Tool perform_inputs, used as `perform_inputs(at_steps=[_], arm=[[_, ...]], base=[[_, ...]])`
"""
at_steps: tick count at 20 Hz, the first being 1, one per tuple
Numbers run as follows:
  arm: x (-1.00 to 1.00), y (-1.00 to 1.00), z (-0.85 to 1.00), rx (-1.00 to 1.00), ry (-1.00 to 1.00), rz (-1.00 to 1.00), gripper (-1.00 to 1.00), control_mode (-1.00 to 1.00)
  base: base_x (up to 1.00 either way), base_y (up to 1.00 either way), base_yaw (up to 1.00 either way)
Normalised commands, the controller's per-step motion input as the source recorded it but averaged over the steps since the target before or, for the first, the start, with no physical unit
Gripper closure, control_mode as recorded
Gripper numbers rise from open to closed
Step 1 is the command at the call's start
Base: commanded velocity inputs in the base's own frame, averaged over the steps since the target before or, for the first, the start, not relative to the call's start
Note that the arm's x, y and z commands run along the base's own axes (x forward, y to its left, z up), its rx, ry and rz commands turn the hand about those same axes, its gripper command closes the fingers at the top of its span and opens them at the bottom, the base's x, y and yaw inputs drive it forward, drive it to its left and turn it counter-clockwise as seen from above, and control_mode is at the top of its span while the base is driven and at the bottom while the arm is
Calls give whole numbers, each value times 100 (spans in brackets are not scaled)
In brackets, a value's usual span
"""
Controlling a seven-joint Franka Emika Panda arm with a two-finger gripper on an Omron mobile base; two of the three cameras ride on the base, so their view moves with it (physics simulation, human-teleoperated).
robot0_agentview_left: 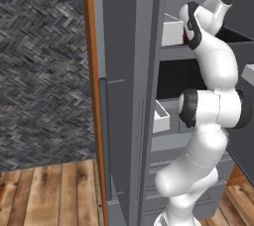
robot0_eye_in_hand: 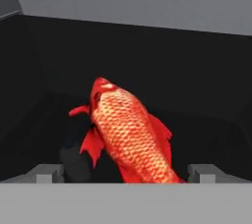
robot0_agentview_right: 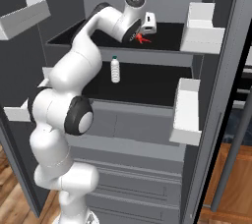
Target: Pick fish from the fridge and place it on the plate on the counter.
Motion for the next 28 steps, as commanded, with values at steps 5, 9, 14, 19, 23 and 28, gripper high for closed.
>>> perform_inputs(at_steps=[5, 9, 14, 19, 23, 28], arm=[[51, 0, 0, 4, 4, 1, -100, -100], [44, 0, 0, 3, 4, 2, -100, -100], [12, 0, -1, 0, 8, 2, -100, -100], [-1, 0, 0, 0, 10, 0, -100, -100], [-13, 0, 0, 0, 4, 0, -100, -100], [-27, 0, -1, 0, -1, 0, -100, -100]], base=[[0, 0, 0], [0, 0, 0], [0, 0, 0], [0, 0, 0], [0, 0, 0], [0, 0, 0]])
